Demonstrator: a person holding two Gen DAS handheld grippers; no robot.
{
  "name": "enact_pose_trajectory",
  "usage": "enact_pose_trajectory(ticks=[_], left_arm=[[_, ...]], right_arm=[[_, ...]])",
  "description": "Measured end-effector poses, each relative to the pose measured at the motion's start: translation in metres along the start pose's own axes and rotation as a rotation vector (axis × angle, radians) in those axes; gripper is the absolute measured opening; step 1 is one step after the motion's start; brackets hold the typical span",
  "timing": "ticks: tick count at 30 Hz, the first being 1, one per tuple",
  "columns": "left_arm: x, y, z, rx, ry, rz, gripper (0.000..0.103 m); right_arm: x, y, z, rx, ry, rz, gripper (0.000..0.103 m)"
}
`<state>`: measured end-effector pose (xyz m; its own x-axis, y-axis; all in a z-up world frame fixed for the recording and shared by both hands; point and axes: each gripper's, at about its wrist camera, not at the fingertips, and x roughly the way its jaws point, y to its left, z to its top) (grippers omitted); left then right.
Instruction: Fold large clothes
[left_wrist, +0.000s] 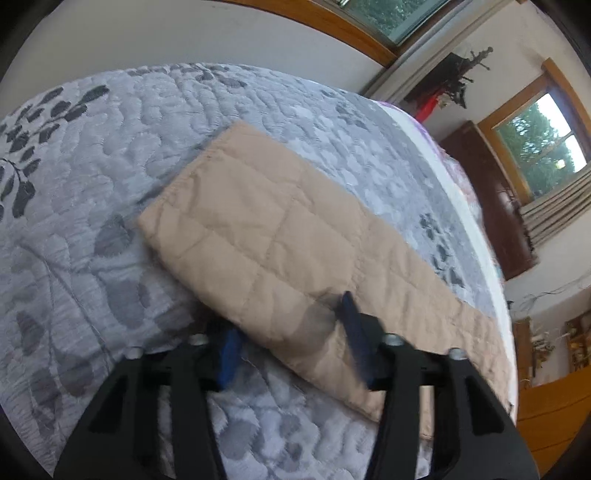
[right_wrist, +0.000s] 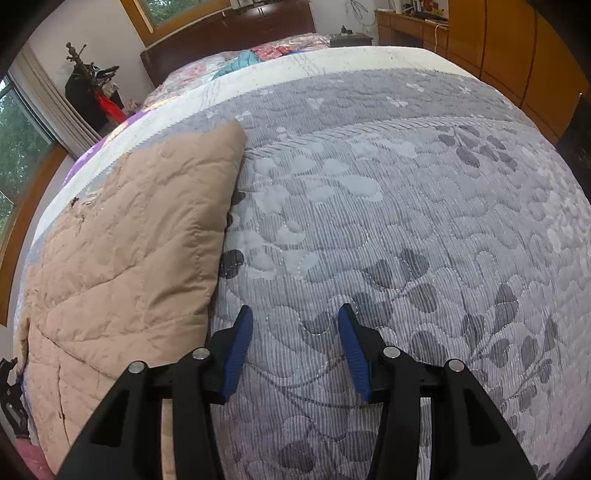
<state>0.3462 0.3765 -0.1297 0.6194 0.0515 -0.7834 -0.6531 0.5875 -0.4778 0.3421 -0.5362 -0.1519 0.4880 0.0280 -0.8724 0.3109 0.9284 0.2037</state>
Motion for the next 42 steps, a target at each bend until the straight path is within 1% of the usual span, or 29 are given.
enact_pose_trajectory(ticks=[1, 4, 6, 8, 9, 12, 14, 16, 17, 20, 23, 25, 26, 28, 31, 32, 36, 40, 42], left_arm=[[0.001, 0.003, 0.001, -0.005, -0.005, 0.006, 0.031], [0.001, 0.009, 0.002, -0.022, -0.008, 0.021, 0.018], [0.001, 0.007, 0.002, -0.002, -0.010, 0.042, 0.015], [0.002, 0.005, 0.002, 0.000, -0.009, 0.059, 0.010], [0.002, 0.003, 0.003, -0.003, -0.009, 0.062, 0.006], [-0.003, -0.011, 0.001, 0.018, -0.037, 0.080, 0.003], [-0.014, -0.024, -0.003, 0.054, -0.078, 0.060, 0.003], [-0.032, -0.046, -0.010, 0.107, -0.127, 0.017, 0.003], [-0.039, -0.054, -0.013, 0.128, -0.139, 0.003, 0.003], [-0.063, -0.095, -0.030, 0.227, -0.173, -0.068, 0.003], [-0.088, -0.145, -0.060, 0.354, -0.194, -0.163, 0.003], [-0.094, -0.172, -0.080, 0.430, -0.200, -0.198, 0.003], [-0.097, -0.191, -0.095, 0.488, -0.194, -0.225, 0.003], [-0.096, -0.214, -0.115, 0.556, -0.173, -0.261, 0.003], [-0.089, -0.248, -0.150, 0.645, -0.131, -0.297, 0.003], [-0.086, -0.262, -0.167, 0.686, -0.116, -0.313, 0.003], [-0.081, -0.300, -0.219, 0.806, -0.064, -0.368, 0.003], [-0.063, -0.327, -0.265, 0.909, 0.000, -0.387, 0.003], [-0.054, -0.337, -0.282, 0.946, 0.020, -0.381, 0.003]], right_arm=[[0.001, 0.000, 0.000, -0.004, 0.000, -0.001, 0.049], [0.002, 0.002, -0.002, -0.011, -0.002, -0.003, 0.052], [0.003, 0.005, -0.003, -0.024, -0.005, -0.010, 0.056], [0.004, 0.009, -0.003, -0.038, -0.010, -0.027, 0.057], [0.005, 0.010, -0.003, -0.042, -0.011, -0.032, 0.057], [0.002, 0.010, -0.003, -0.034, -0.011, -0.030, 0.058], [-0.004, 0.008, -0.002, -0.012, -0.010, -0.013, 0.057], [-0.018, 0.011, -0.001, -0.007, -0.041, 0.007, 0.057], [-0.025, 0.014, -0.002, -0.015, -0.054, 0.009, 0.057], [-0.043, 0.031, -0.005, -0.056, -0.088, 0.024, 0.057], [-0.051, 0.046, -0.009, -0.090, -0.092, 0.071, 0.057], [-0.051, 0.056, -0.012, -0.112, -0.086, 0.109, 0.056], [-0.051, 0.061, -0.013, -0.122, -0.081, 0.120, 0.056], [-0.049, 0.068, -0.014, -0.138, -0.074, 0.124, 0.056], [-0.047, 0.076, -0.017, -0.154, -0.066, 0.121, 0.056], [-0.046, 0.078, -0.018, -0.159, -0.063, 0.120, 0.056], [-0.043, 0.083, -0.021, -0.173, -0.058, 0.113, 0.056], [-0.037, 0.085, -0.021, -0.180, -0.046, 0.114, 0.056], [-0.036, 0.087, -0.022, -0.186, -0.042, 0.115, 0.056]])
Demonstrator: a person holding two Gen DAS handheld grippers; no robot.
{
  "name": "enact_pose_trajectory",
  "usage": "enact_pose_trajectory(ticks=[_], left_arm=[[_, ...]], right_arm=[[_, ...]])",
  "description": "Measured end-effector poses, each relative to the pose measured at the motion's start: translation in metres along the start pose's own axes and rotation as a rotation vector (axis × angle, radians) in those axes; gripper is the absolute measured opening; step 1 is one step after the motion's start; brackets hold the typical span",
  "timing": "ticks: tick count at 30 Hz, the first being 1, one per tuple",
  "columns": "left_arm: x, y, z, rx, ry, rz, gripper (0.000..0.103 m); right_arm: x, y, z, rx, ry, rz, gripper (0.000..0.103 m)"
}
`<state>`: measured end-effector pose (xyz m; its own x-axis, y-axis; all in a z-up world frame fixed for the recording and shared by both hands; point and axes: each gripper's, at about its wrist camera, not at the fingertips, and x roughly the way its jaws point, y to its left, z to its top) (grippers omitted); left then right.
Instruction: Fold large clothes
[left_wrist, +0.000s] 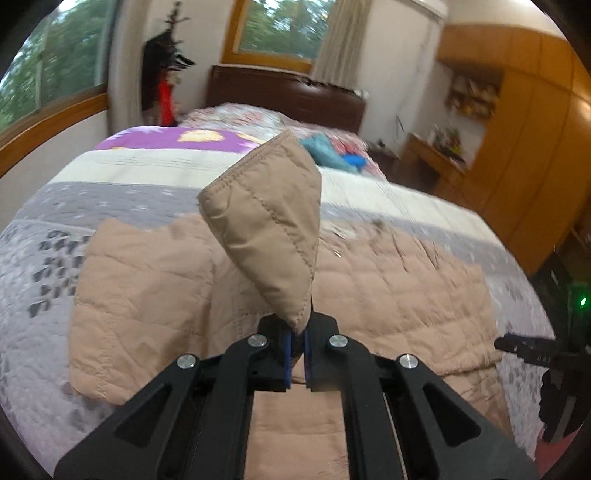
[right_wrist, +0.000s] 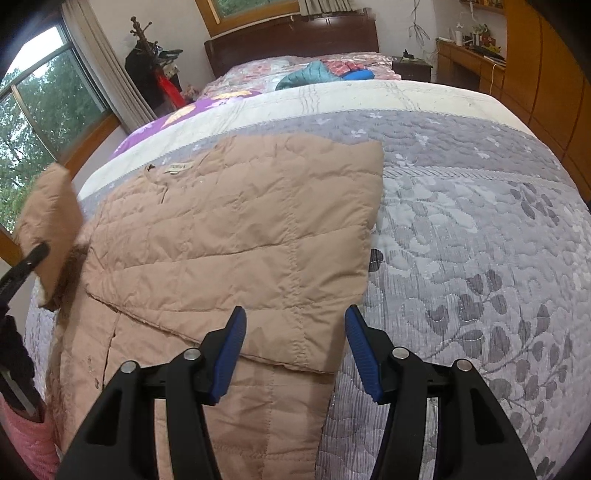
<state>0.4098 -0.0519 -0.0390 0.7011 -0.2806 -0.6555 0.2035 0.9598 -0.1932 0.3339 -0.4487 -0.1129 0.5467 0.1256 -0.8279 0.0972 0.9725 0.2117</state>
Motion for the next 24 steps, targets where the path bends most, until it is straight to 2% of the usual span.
enact_pose_trajectory(ticks=[5, 8, 10, 12, 17, 18, 20, 24], left_arm=[[0.032, -0.016, -0.008, 0.039, 0.076, -0.035, 0.006], [0.040, -0.032, -0.015, 0.059, 0.120, -0.081, 0.016], [0.040, -0.043, -0.018, 0.083, 0.133, -0.126, 0.031], [0.035, -0.051, -0.023, 0.114, 0.145, -0.182, 0.040], [0.014, -0.044, -0.030, 0.099, 0.175, -0.364, 0.045], [0.009, -0.038, -0.031, 0.085, 0.174, -0.377, 0.045], [0.003, -0.020, -0.029, 0.056, 0.166, -0.335, 0.045], [0.014, 0.021, -0.026, 0.014, 0.197, -0.017, 0.043]], right_arm=[[0.007, 0.001, -0.001, -0.007, 0.013, -0.001, 0.056], [0.011, 0.001, -0.001, -0.008, 0.019, -0.001, 0.056], [0.012, 0.002, -0.001, -0.013, 0.019, -0.005, 0.056], [0.012, 0.003, -0.001, -0.018, 0.018, -0.008, 0.057], [0.011, 0.011, -0.001, -0.033, 0.010, -0.002, 0.057], [0.011, 0.014, -0.002, -0.038, 0.009, 0.000, 0.057], [0.010, 0.020, -0.003, -0.047, 0.014, 0.012, 0.057], [0.014, 0.045, -0.001, -0.083, 0.049, 0.073, 0.056]])
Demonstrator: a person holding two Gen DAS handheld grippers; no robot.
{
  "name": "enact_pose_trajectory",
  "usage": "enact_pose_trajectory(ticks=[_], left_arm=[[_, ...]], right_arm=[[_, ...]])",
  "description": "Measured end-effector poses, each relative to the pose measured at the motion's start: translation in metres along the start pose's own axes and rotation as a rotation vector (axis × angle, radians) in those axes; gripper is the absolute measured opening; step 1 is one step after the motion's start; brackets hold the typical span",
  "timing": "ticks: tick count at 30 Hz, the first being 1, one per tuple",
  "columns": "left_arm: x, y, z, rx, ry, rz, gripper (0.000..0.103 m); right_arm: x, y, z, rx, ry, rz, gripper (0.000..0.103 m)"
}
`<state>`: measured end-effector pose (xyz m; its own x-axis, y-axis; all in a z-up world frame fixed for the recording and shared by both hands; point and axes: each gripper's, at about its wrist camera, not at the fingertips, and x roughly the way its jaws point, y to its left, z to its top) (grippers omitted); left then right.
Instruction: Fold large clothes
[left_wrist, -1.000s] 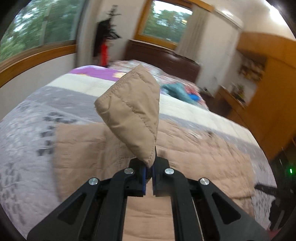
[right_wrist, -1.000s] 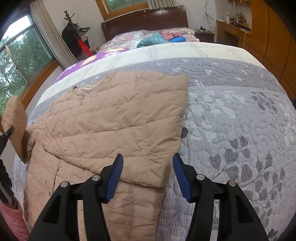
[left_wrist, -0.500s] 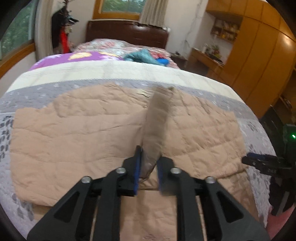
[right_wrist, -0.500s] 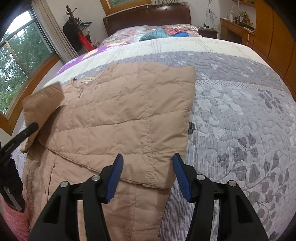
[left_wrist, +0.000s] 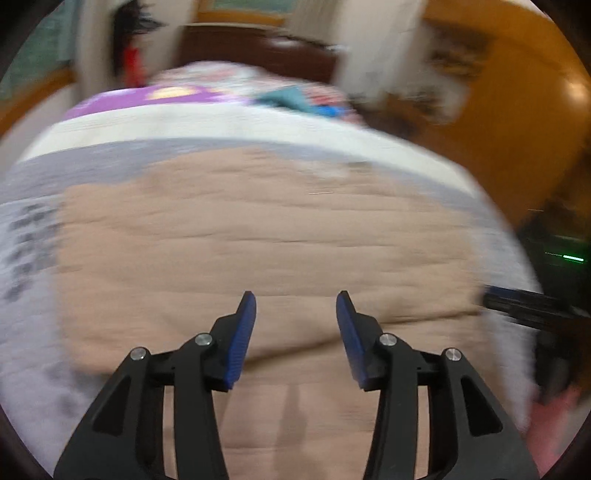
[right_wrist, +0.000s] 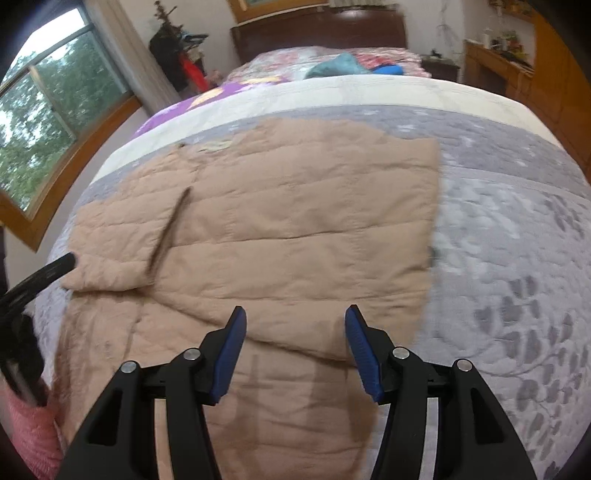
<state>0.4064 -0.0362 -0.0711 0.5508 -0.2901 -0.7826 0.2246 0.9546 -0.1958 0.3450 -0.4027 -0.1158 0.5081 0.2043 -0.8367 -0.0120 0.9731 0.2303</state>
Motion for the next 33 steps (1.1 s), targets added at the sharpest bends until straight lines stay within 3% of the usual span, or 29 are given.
enact_pose_trajectory(ticks=[2, 7, 16, 20, 24, 28, 33], left_arm=[[0.013, 0.016, 0.001, -0.029, 0.044, 0.081, 0.043], [0.062, 0.035, -0.004, -0.101, 0.159, 0.060, 0.043], [0.057, 0.035, -0.002, -0.139, 0.121, 0.055, 0.043], [0.043, 0.030, -0.001, -0.120, 0.081, 0.078, 0.043], [0.033, 0.030, 0.000, -0.098, 0.046, 0.114, 0.043], [0.017, 0.032, 0.003, -0.088, 0.005, 0.122, 0.043], [-0.001, 0.036, 0.010, -0.084, -0.058, 0.137, 0.043]], right_arm=[[0.004, 0.017, 0.004, -0.030, 0.019, 0.005, 0.056], [0.023, 0.055, 0.016, -0.078, 0.095, 0.039, 0.055], [0.045, 0.104, 0.040, -0.098, 0.156, 0.106, 0.053], [0.067, 0.117, 0.048, -0.090, 0.196, 0.116, 0.042], [0.084, 0.125, 0.049, -0.088, 0.220, 0.147, 0.014], [0.076, 0.117, 0.048, -0.084, 0.189, 0.169, 0.009], [0.030, 0.089, 0.050, -0.079, 0.078, 0.139, 0.008]])
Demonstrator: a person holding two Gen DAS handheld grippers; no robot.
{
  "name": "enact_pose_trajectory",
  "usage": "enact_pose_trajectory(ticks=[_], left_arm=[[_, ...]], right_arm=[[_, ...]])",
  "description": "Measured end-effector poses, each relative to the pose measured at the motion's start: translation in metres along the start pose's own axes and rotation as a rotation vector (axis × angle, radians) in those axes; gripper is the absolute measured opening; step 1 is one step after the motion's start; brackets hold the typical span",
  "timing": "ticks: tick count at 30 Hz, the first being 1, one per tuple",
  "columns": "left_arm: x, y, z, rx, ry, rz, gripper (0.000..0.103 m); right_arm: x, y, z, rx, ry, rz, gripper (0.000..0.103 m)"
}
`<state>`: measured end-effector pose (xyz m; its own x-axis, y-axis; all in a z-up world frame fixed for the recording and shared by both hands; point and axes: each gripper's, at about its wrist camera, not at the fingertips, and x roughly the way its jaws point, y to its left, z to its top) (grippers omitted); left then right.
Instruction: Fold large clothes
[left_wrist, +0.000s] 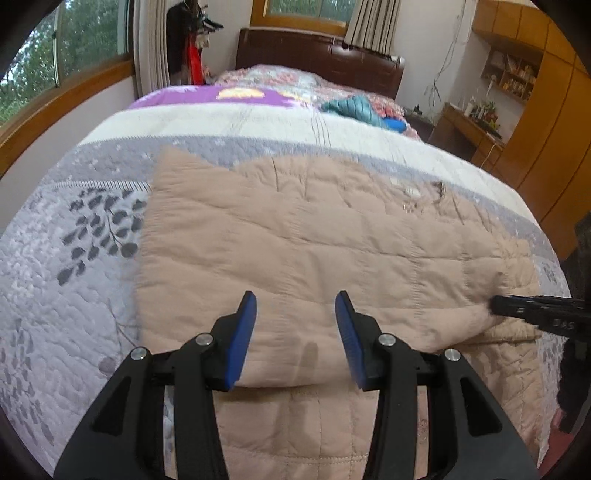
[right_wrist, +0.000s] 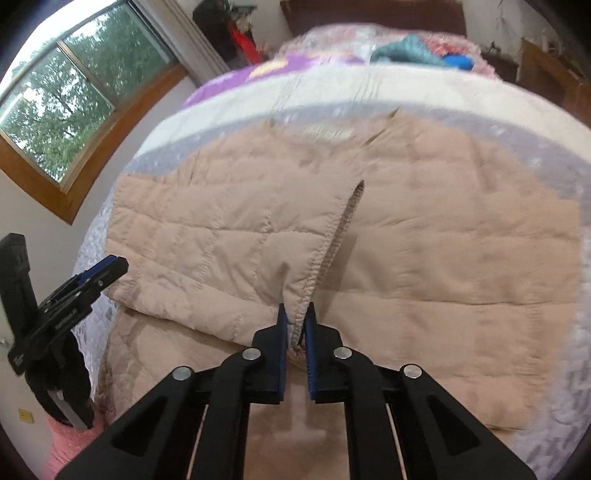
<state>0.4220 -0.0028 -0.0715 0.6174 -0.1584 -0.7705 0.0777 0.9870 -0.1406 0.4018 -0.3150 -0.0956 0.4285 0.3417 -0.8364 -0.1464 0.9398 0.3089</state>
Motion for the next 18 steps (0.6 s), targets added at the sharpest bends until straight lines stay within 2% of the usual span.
enact_pose_trajectory(ticks=[8, 11, 14, 18], left_arm=[[0.008, -0.008, 0.014, 0.014, -0.014, 0.011, 0.043], [0.018, -0.012, 0.014, 0.029, -0.005, 0.028, 0.043], [0.031, -0.013, 0.011, 0.039, 0.020, 0.049, 0.043], [0.056, -0.007, 0.006, 0.041, 0.077, 0.065, 0.044]], right_arm=[[-0.064, -0.058, -0.014, 0.072, -0.121, -0.116, 0.008], [-0.073, -0.079, -0.020, 0.114, -0.135, -0.109, 0.008], [-0.070, -0.097, -0.028, 0.145, -0.121, -0.121, 0.008], [-0.043, -0.108, -0.034, 0.166, -0.069, -0.124, 0.008]])
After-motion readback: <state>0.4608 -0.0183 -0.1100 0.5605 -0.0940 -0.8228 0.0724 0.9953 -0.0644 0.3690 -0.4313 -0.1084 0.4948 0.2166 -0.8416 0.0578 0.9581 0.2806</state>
